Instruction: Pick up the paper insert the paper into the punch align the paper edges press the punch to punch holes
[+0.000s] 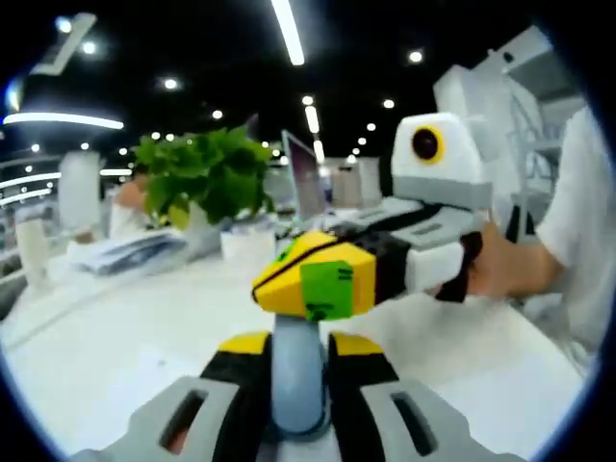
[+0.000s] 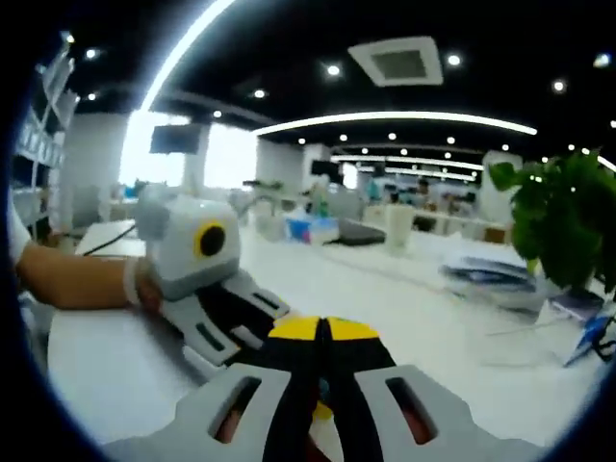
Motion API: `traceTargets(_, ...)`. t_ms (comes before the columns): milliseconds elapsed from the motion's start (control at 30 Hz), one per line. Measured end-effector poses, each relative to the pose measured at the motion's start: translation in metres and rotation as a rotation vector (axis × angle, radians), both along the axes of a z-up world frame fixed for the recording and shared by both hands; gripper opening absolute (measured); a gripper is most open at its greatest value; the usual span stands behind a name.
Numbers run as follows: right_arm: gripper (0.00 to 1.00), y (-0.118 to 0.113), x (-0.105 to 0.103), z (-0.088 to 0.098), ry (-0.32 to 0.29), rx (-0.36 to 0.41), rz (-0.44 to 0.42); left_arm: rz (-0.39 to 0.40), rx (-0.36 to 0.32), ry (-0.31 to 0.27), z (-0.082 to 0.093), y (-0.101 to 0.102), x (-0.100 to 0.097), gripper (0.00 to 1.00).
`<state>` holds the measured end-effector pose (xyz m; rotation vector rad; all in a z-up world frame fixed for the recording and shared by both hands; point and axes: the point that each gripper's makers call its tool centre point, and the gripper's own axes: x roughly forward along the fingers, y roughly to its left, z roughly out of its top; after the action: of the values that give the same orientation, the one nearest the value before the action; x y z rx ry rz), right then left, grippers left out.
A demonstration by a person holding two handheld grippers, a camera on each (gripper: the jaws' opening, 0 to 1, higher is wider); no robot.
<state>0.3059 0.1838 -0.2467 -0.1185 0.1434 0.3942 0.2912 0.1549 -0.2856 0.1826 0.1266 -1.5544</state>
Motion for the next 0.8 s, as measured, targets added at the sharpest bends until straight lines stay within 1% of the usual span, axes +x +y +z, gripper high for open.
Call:
traceTargets(133,0.03,-0.001,0.002,-0.001,0.030,-0.026,-0.017,0.000,0.000,0.000,0.000,0.000,0.000,0.25)
traceTargets(233,0.02,-0.005,0.003,-0.005,0.084,-0.005,-0.035,0.001,0.000,-0.001,0.001,-0.001,0.000,0.25)
traceTargets(300,0.02,-0.008,0.004,-0.008,0.096,0.001,-0.045,0.001,0.000,-0.001,0.001,-0.001,-0.001,0.25)
traceTargets(367,0.02,-0.009,0.003,-0.008,0.103,0.055,-0.048,0.001,0.000,0.000,0.001,-0.001,-0.002,0.25)
traceTargets(500,0.01,-0.012,0.003,-0.010,0.132,0.094,-0.050,0.001,-0.001,0.001,0.001,-0.001,0.000,0.25)
traceTargets(533,0.01,-0.012,0.003,-0.010,0.145,0.139,-0.046,0.000,-0.001,0.001,0.001,-0.001,-0.001,0.25)
traceTargets(567,0.01,-0.014,0.005,-0.013,0.153,0.135,-0.051,0.000,-0.001,0.002,0.000,-0.001,-0.002,0.25)
traceTargets(600,0.01,-0.013,0.003,-0.021,0.175,0.119,-0.064,0.001,-0.001,0.002,0.000,-0.001,-0.002,0.25)
traceTargets(633,0.01,-0.013,0.002,-0.029,0.192,0.132,-0.067,0.001,-0.001,0.002,0.000,-0.001,-0.002,0.25)
traceTargets(667,0.01,-0.013,0.001,-0.036,0.207,0.177,-0.070,0.005,0.006,-0.002,-0.001,-0.001,-0.002,0.26)
traceTargets(700,0.01,-0.013,0.000,-0.035,0.189,0.201,-0.061,0.013,0.048,-0.019,-0.009,0.001,-0.001,0.26)
traceTargets(733,0.01,-0.014,-0.001,-0.036,0.194,0.219,-0.058,0.002,0.039,-0.038,-0.007,-0.001,-0.003,0.26)
traceTargets(800,0.01,-0.015,-0.001,-0.034,0.192,0.232,-0.060,0.003,0.036,-0.032,-0.006,0.000,-0.003,0.26)
